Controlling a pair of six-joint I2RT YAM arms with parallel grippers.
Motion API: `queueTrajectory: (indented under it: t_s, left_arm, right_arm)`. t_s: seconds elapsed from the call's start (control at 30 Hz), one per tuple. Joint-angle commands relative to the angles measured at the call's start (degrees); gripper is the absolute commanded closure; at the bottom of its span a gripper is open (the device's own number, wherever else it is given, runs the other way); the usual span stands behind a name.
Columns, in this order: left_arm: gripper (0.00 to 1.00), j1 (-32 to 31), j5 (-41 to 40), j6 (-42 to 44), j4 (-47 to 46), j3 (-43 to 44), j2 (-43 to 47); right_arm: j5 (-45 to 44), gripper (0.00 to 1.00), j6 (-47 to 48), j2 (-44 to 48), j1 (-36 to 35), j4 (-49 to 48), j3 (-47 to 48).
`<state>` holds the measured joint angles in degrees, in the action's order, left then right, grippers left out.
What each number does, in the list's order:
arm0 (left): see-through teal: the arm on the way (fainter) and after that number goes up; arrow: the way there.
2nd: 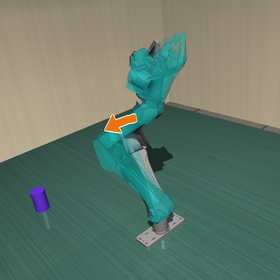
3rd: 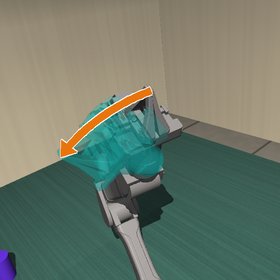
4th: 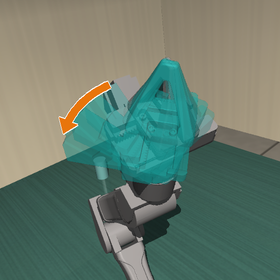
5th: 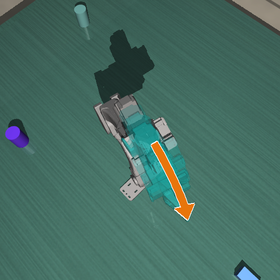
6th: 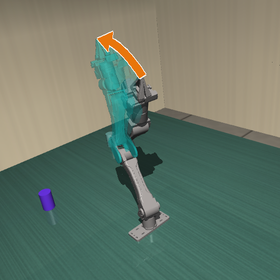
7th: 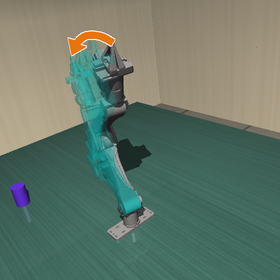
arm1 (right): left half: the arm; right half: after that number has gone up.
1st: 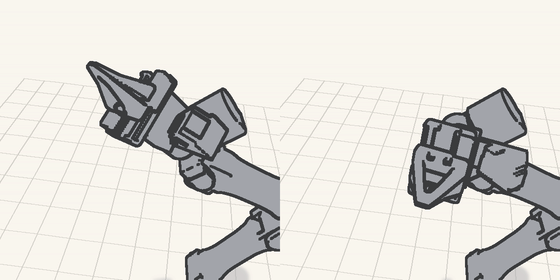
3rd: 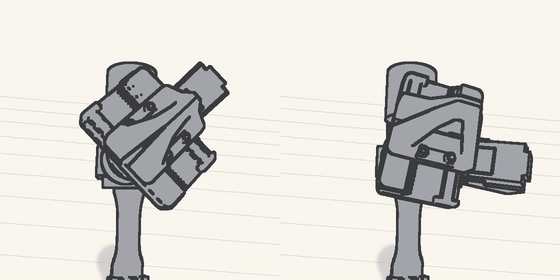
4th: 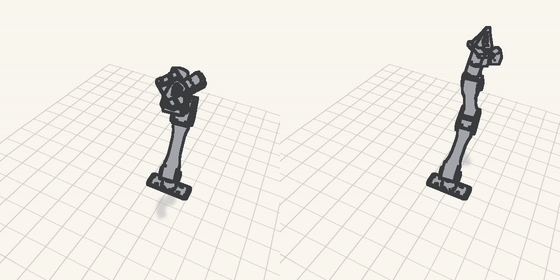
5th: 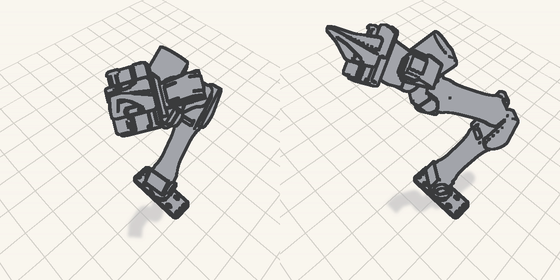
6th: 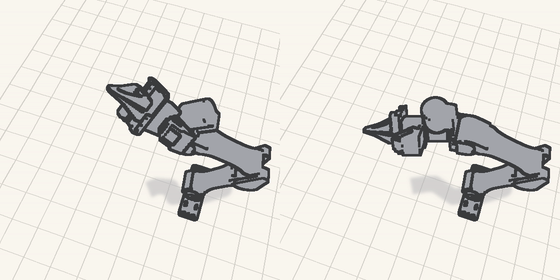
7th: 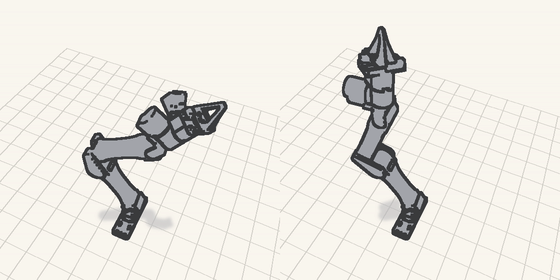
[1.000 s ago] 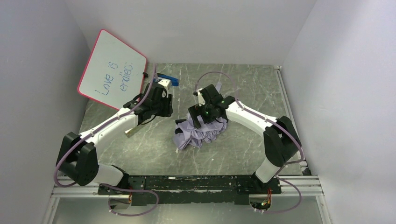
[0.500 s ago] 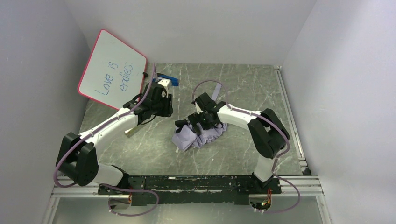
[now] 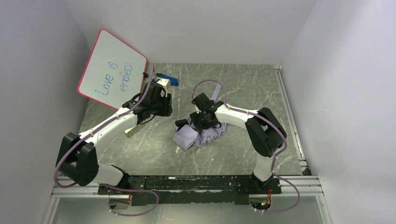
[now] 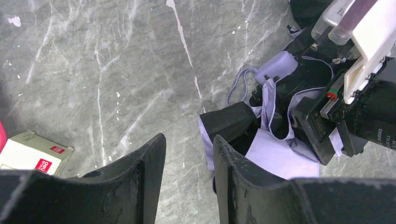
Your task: Put away the umbrella
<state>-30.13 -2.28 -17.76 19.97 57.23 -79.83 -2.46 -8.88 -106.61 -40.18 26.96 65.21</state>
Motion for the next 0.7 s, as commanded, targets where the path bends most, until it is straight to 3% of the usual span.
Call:
queueTrajectory:
  t_s: [0.0, 0.17, 0.23, 0.33, 0.67]
  left_arm:
    - [0.53, 0.86, 1.32, 0.54, -0.36, -0.59, 0.64]
    - [0.54, 1.2, 1.76, 0.24, -0.63, -0.89, 0.86]
    - [0.54, 1.28, 1.76, 0.13, -0.63, -0.98, 1.11]
    - [0.54, 1.39, 1.76, -0.03, -0.76, -1.31, 1.68]
    - [0.54, 1.98, 4.88, -0.1, -4.04, -2.52, 6.87]
  right_arm:
    - [0.58, 0.4, -2.01, -12.16, 0.37, 1.66, -6.59]
    - [2.19, 0.67, -1.97, -11.66, 1.22, 1.59, -6.29]
    - [3.76, 0.84, -1.99, -10.97, 1.59, 1.71, -6.15]
    - [4.64, 0.97, -2.39, -7.78, 2.02, 0.93, -6.61]
    - [10.93, 1.0, -3.69, 11.14, 7.46, 5.03, 0.5]
